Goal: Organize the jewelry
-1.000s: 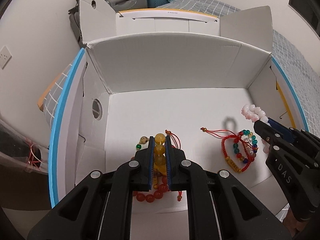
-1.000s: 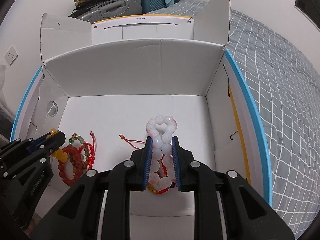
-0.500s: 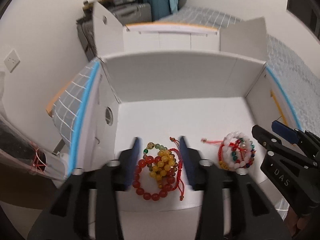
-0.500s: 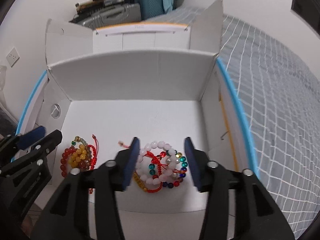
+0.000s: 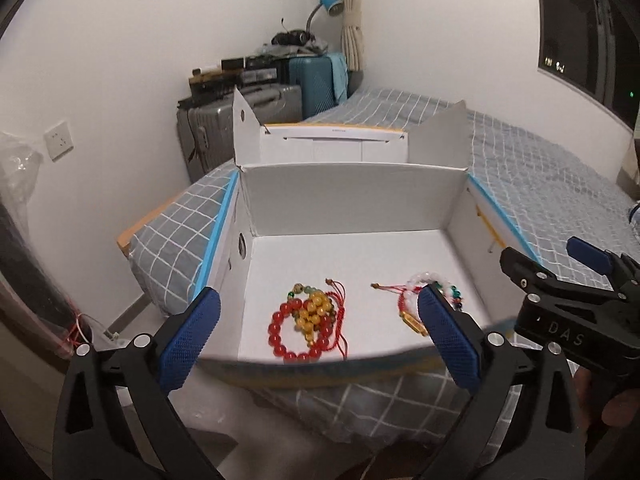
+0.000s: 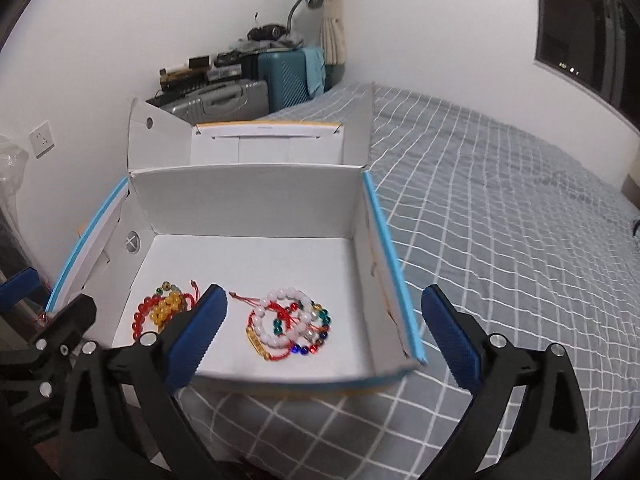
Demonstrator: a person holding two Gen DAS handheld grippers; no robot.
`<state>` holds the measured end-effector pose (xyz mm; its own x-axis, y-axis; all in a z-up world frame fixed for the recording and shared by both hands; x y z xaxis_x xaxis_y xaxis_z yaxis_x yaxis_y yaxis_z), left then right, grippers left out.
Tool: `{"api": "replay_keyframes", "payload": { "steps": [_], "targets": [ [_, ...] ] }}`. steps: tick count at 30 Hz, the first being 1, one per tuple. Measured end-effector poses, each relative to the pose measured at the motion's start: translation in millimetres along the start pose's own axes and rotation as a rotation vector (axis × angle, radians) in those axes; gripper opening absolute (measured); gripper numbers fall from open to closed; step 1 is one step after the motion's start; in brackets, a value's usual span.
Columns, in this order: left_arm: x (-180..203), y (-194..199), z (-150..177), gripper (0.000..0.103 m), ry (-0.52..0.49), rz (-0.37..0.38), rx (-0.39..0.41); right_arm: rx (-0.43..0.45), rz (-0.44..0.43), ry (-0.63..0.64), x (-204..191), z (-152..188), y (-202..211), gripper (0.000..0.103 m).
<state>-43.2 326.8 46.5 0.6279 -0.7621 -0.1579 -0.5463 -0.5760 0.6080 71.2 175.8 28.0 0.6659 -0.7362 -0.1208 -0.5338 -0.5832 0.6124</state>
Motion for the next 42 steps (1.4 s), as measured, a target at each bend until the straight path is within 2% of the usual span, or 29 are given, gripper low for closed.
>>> {"api": "replay_keyframes", "payload": {
  "steps": [5,14,33,37,42],
  "targets": [
    [-1,18,14,0.097,0.007,0.015,0.028,0.036,0.002,0.004,-2,23,29,0.095],
    [-5,36,39,0.097,0.030,0.048,0.020,0.052,-0.012,-0.014,-8,46,56,0.095],
    [-3,33,39,0.097,0.025,0.040,0.023,0.046,-0.006,-0.017,-9,57,57,0.095],
    [0,26,41,0.097,0.016,0.049,-0.005,0.044,-0.008,-0.018,-9,58,57,0.095],
    [1,25,41,0.097,0.009,0.041,-0.004,0.044,-0.008,-0.018,-9,58,57,0.095]
  ]
}}
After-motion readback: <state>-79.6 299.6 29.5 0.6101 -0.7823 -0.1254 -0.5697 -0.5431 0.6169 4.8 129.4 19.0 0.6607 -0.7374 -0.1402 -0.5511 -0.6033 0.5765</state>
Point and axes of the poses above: each gripper's, at about its wrist camera, not at the fingertips, and y roughly against the way its jaws point, x to its right, z to its underside, the point moved 6 cm from there along -y, roughly the way its jaws point, and after that the axes turned 13 degrees about -z, right-handed, at the moved point
